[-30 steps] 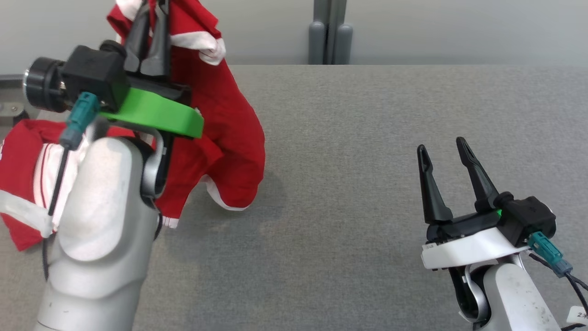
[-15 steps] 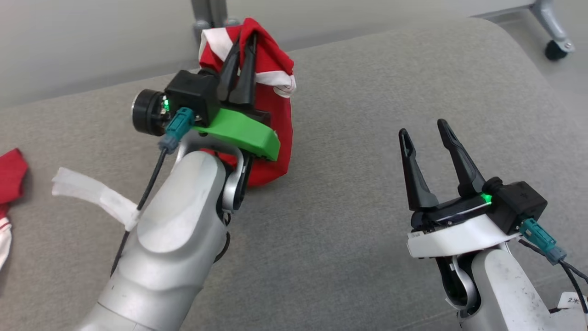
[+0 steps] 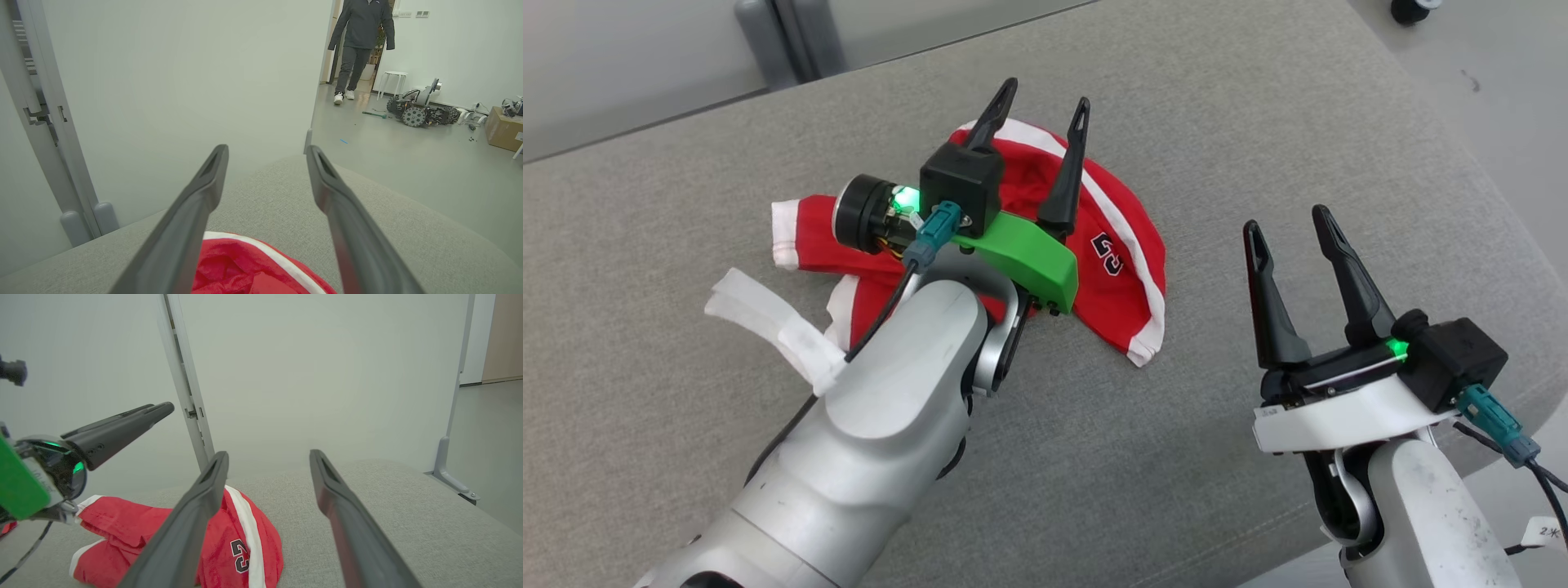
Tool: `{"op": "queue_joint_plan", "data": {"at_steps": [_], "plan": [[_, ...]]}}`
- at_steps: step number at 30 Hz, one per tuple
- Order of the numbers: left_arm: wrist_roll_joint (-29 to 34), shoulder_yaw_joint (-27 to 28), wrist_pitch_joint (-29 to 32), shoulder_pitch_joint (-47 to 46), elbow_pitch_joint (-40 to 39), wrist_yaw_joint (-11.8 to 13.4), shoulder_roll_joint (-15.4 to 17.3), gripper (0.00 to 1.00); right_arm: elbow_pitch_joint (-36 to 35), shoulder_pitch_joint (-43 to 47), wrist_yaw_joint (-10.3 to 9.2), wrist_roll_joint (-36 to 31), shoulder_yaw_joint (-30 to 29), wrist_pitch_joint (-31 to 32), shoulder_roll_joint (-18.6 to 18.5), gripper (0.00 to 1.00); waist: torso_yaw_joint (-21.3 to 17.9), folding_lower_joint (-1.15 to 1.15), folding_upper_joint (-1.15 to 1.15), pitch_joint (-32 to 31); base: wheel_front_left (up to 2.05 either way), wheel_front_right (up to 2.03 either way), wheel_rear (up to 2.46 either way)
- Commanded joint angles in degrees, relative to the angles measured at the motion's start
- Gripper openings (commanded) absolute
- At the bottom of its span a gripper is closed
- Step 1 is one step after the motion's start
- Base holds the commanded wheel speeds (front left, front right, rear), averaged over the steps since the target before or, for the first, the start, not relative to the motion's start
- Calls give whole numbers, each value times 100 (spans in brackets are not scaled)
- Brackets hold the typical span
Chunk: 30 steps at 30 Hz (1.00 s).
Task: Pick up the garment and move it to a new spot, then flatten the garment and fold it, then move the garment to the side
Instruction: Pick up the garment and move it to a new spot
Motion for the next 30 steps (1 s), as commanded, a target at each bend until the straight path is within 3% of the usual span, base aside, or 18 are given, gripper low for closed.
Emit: {"op": "queue_joint_plan", "data": {"at_steps": [1,6,14,19,30], "plan": [[19,72,-18,-55,-28,50,43,100,5,27,-6,-72,27,-18,1,100,402,0,-1,-86,0,0,0],[386,406,-11,247,-189,18,60,100,53,128,-6,-245,-60,-18,-2,100,1078,0,-1,-327,0,0,0],[1025,1102,-11,1580,-1014,-137,541,100,130,349,-7,-448,-172,-18,-5,100,1822,0,-1,-697,0,0,0],[1497,1287,-10,2537,-1646,-285,769,100,168,521,-7,-515,-246,-18,-4,100,2061,0,-1,-836,0,0,0],[2062,1783,-10,3905,-2308,-391,408,100,221,804,-6,-448,-267,-18,-5,100,2162,0,-1,-991,0,0,0]]}}
